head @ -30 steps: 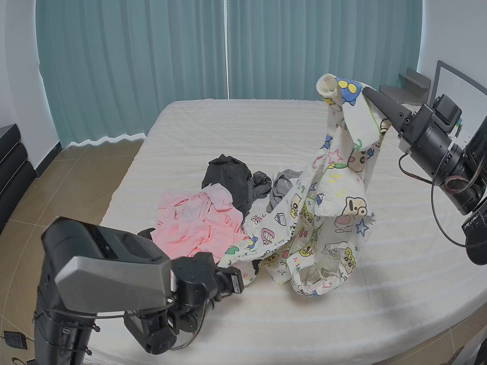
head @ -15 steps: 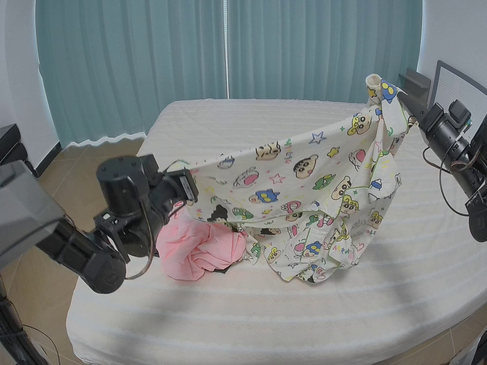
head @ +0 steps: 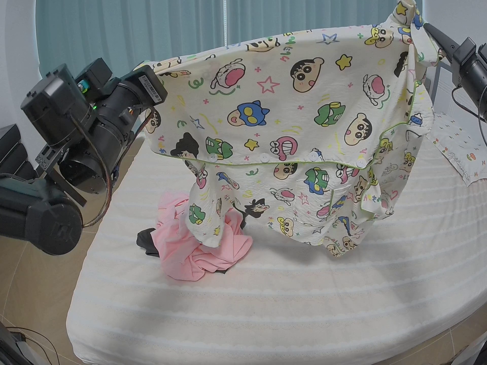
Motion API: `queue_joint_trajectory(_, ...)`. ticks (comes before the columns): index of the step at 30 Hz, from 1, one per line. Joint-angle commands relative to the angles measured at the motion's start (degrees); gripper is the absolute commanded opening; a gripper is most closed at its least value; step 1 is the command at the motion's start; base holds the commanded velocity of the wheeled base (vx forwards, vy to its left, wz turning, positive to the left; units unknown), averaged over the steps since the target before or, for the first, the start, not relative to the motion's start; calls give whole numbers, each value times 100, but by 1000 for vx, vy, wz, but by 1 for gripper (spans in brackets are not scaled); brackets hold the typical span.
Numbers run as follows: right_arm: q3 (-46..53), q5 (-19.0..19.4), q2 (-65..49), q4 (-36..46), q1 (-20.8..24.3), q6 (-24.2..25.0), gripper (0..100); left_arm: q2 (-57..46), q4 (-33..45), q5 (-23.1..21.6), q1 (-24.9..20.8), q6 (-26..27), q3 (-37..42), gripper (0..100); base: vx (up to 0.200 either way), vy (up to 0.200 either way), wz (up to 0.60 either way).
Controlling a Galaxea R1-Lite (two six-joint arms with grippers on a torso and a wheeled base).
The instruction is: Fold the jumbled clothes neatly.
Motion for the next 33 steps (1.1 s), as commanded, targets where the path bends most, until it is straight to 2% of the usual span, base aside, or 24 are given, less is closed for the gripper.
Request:
queue_joint_trajectory(1, 708, -123, -308, -14, 65, 8, 0, -222, -16, 97, -340, 20, 813, 0, 0, 0, 0)
queue_joint_trajectory(6, 1279, -176, -334, -31, 65, 51, 0, -169, -33, 80, -411, -120, 1270, 0, 0, 0, 0)
queue_joint_trajectory(8, 1578, -176, -334, -40, 65, 60, 0, -99, -95, 97, -481, -401, 1394, 0, 0, 0, 0)
queue_joint_trajectory(11, 1815, -194, -361, -75, 65, 104, 0, -72, -95, 97, -569, -683, 1552, 0, -200, 0, 0)
queue_joint_trajectory(16, 2123, -255, -510, -295, 56, 359, 0, -72, -95, 106, -666, -779, 1622, 0, -200, 0, 0)
queue_joint_trajectory(17, 2387, -264, -519, -523, 56, 684, 0, -72, -86, 106, -736, -788, 1631, 0, -200, 0, 0)
queue_joint_trajectory(20, 2475, -255, -501, -602, 47, 772, 0, -63, -95, 106, -762, -788, 1631, 0, -200, 0, 0)
queue_joint_trajectory(21, 2686, -264, -317, -892, -32, 1027, 0, -11, -95, 106, -806, -788, 1631, 0, -200, 0, 0)
queue_joint_trajectory(25, 2940, -255, -79, -1332, -137, 1326, 0, 86, -95, 106, -824, -788, 1622, 0, -200, 0, 0)
queue_joint_trajectory(29, 2967, -247, 114, -1789, -278, 1370, 0, 95, -95, 106, -824, -797, 1631, 0, -200, 0, 0)
queue_joint_trajectory(33, 2967, -220, 123, -2026, -410, 1387, 0, 165, -95, 97, -824, -1034, 1543, 0, 0, 0, 0)
